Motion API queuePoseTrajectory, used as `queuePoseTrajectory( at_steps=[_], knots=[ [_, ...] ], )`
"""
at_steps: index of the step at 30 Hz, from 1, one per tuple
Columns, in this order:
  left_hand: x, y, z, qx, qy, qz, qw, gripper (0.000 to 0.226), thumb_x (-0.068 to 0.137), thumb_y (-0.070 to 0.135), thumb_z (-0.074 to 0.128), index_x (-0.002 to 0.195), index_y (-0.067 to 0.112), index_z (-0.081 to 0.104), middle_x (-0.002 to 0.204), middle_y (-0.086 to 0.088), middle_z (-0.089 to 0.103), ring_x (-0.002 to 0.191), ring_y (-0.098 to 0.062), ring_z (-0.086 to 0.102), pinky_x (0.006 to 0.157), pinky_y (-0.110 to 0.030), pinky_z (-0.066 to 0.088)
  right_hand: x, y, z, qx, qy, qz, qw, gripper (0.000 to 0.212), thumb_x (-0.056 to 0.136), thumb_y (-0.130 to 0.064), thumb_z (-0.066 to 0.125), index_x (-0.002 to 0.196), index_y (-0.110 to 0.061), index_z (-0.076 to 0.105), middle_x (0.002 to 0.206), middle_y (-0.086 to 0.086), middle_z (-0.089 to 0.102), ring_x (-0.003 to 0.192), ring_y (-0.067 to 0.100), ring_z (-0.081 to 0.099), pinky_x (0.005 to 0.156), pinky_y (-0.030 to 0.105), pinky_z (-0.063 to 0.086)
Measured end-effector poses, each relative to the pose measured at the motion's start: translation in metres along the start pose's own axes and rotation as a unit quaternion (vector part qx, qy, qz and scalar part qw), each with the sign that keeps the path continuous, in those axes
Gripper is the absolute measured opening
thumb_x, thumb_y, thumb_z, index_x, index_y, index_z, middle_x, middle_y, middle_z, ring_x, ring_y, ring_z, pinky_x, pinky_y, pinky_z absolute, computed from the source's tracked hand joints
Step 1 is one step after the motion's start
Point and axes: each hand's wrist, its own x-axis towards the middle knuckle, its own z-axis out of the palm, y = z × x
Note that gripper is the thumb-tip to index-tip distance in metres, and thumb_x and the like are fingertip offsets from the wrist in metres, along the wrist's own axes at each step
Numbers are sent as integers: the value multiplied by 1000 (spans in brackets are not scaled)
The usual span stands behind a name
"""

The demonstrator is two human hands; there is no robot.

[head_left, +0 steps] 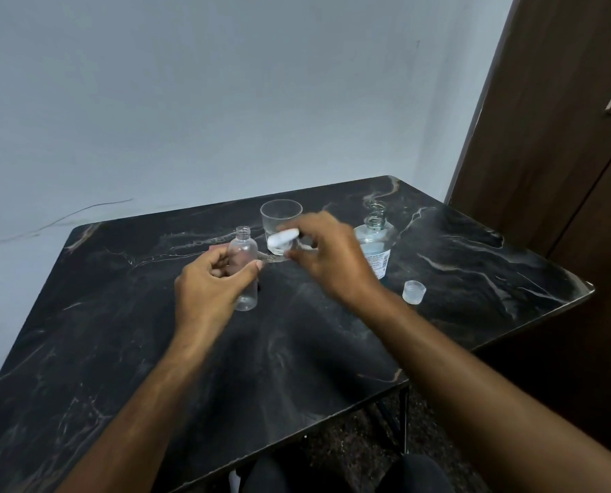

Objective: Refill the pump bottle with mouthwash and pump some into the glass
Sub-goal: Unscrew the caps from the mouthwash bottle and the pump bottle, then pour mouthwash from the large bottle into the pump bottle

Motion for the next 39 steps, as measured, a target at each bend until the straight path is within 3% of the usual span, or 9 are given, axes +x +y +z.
queuePoseTrajectory(
  at_steps=[5, 11, 19, 24, 28, 32, 34, 36, 39],
  knots=[
    [2, 2, -7, 0, 11, 1, 1000, 28, 75, 38, 89, 99, 37, 74, 94, 12, 79, 88, -8, 76, 80, -33, 63, -24, 22, 23, -116, -111, -45, 986, 21, 84, -4, 73, 104, -9, 71, 98, 6, 70, 99, 25, 57, 82, 46, 50],
    [-3, 7, 5, 6, -10, 16, 1000, 35, 76, 33, 90, 108, 26, 77, 93, 10, 79, 87, -11, 76, 79, -31, 63, -32, 23, 29, -180, -163, -59, 968, 25, 86, -2, 65, 108, -12, 70, 100, 2, 71, 101, 22, 55, 84, 44, 48],
    [-10, 18, 13, 12, -40, 45, 998, 26, 77, 30, 90, 91, 42, 71, 88, 9, 79, 86, -10, 76, 79, -27, 62, -40, 21, 31, -163, -200, -20, 966, 33, 86, -8, 65, 117, -17, 67, 102, 6, 66, 102, 24, 55, 87, 42, 47],
    [-10, 19, 11, 12, -40, 53, 998, 32, 78, 26, 90, 107, 29, 76, 94, 9, 79, 87, -8, 76, 77, -17, 59, -43, 22, 11, -143, -105, -43, 983, 32, 83, 3, 62, 109, -11, 73, 101, 3, 73, 96, 25, 57, 83, 43, 47],
    [-12, 23, 14, 4, -47, 64, 997, 32, 78, 25, 90, 93, 46, 71, 88, 17, 78, 82, 1, 74, 71, -9, 55, -48, 23, -14, -98, 126, -43, 986, 25, 80, 17, 64, 93, -2, 74, 92, 6, 70, 90, 27, 62, 81, 35, 50],
    [-15, 24, 29, -15, -65, 61, 996, 29, 77, 27, 90, 98, 40, 75, 88, 19, 78, 82, 0, 74, 74, -14, 57, -49, 32, -34, -102, 264, 71, 957, 23, 84, 0, 68, 105, -9, 69, 104, 0, 62, 98, 17, 57, 84, 31, 51],
    [-17, 23, 39, -18, -73, 59, 995, 33, 76, 29, 90, 107, 32, 78, 90, 13, 79, 86, -6, 75, 77, -17, 58, -48, 38, -35, -70, 268, 172, 945, 42, 85, -23, 76, 122, -12, 60, 119, 1, 54, 110, 16, 53, 91, 33, 53],
    [-21, 21, 48, -18, -87, 60, 994, 30, 75, 32, 90, 102, 37, 76, 89, 13, 79, 86, -8, 75, 78, -21, 59, -49, 43, -31, -54, 226, 252, 940, 80, 78, -51, 79, 139, -13, 46, 134, 3, 45, 125, 16, 45, 101, 31, 47],
    [-27, 19, 62, -19, -107, 52, 993, 32, 75, 30, 92, 99, 40, 74, 86, 13, 79, 85, -10, 75, 81, -30, 62, -48, 43, -20, -96, 176, 301, 932, 112, 64, -71, 77, 148, -11, 33, 141, 8, 41, 132, 23, 40, 106, 41, 43]
  ],
)
